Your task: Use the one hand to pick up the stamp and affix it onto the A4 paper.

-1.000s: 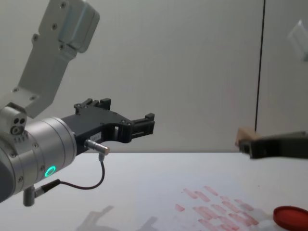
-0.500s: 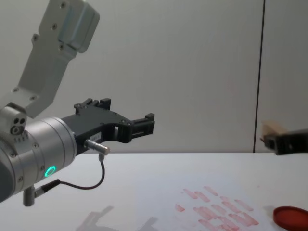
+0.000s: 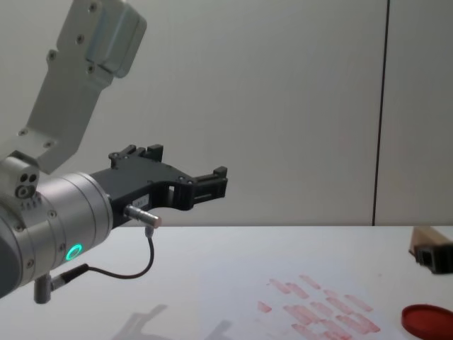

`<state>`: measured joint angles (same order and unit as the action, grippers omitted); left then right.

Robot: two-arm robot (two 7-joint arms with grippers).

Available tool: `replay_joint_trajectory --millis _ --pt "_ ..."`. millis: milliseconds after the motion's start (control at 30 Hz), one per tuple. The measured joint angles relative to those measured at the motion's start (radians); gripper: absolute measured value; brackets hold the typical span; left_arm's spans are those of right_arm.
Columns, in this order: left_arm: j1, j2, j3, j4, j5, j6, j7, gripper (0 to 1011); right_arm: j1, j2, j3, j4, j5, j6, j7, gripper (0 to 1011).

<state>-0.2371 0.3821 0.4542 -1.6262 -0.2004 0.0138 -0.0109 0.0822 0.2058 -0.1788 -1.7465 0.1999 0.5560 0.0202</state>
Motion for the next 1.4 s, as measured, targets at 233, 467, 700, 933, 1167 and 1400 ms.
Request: replay_joint_trajectory --millis 233,467,700,933,1167,1400 --pt "0.0 0.0 0.0 0.0 0.0 0.0 0.0 993 -0.009 0.001 0.008 0.024 0.021 0.003 0.003 219" --pt "0.0 0.0 0.0 0.0 0.0 0.0 0.0 993 -0.011 0.001 0.013 0.048 0.03 0.003 0.009 219" --pt "0.0 0.0 0.0 0.0 0.0 0.0 0.0 993 -0.009 -0.002 0.015 0.076 0.035 -0.008 0.022 242" --pt "0.0 0.0 0.0 0.0 0.0 0.0 0.0 993 -0.005 -0.005 0.014 0.099 0.035 -0.026 0.036 460" --pt "0.0 0.0 0.0 0.0 0.0 0.0 0.0 993 -0.007 -0.005 0.013 0.1 0.023 -0.051 0.041 683" --pt "0.0 0.0 0.0 0.0 0.0 0.0 0.0 993 -0.022 0.001 0.009 0.066 -0.011 -0.091 0.039 891"
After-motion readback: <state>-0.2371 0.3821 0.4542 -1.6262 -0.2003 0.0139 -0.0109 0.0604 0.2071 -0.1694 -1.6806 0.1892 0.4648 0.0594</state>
